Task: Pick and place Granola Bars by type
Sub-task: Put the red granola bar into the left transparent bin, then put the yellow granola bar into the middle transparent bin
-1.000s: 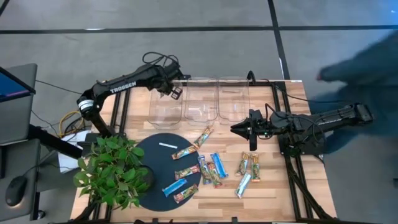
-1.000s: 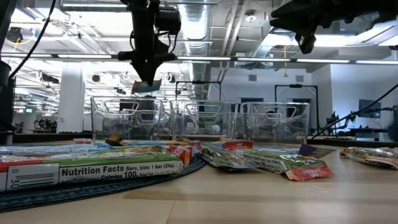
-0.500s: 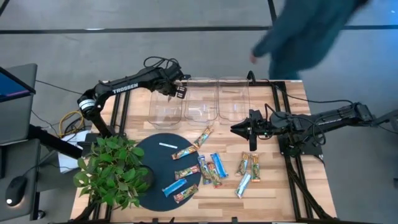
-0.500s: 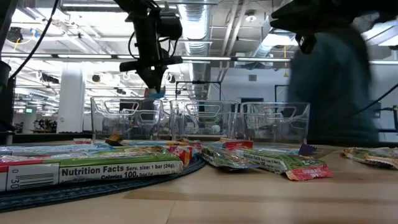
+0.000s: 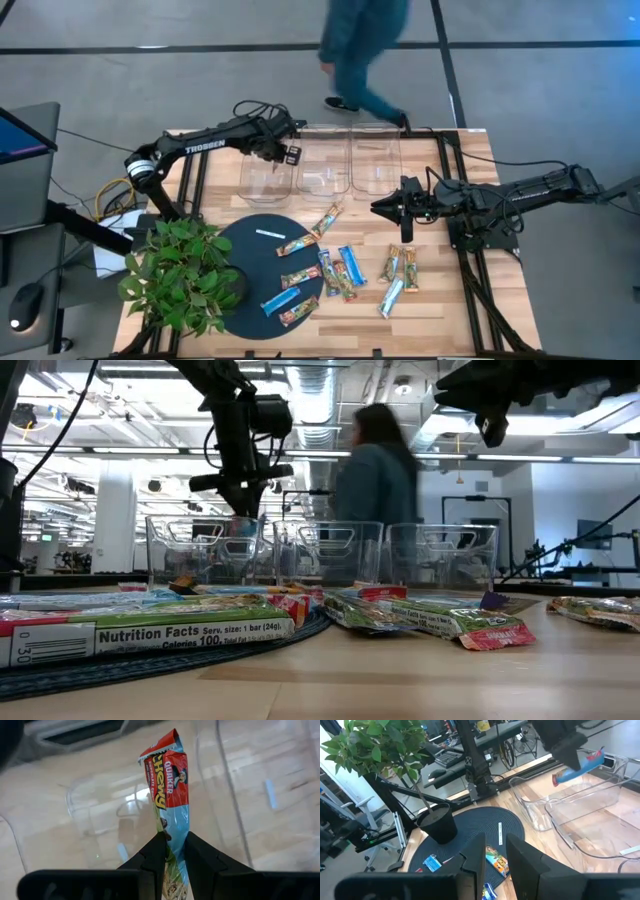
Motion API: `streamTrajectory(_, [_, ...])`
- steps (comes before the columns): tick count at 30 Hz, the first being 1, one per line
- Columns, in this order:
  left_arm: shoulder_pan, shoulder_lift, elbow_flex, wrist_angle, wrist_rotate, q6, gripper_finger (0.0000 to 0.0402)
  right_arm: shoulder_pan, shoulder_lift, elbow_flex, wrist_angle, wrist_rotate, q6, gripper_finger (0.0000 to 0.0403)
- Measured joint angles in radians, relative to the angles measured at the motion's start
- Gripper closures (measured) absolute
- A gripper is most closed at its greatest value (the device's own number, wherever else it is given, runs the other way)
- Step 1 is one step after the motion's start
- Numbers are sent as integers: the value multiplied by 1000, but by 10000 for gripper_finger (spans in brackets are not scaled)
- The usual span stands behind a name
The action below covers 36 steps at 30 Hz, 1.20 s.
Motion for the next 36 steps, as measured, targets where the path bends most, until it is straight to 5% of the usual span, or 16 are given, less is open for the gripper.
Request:
streamTrajectory(14, [0, 0, -73, 39, -7, -83, 333, 0, 0, 0, -1, 0, 0, 332])
streamTrajectory(25, [-4, 0, -73, 65, -9, -80, 273, 0, 0, 0, -2, 0, 0, 332])
streamTrajectory(36, [-28, 0, -48, 61, 21, 111, 242, 0, 0, 0, -5, 0, 0, 332])
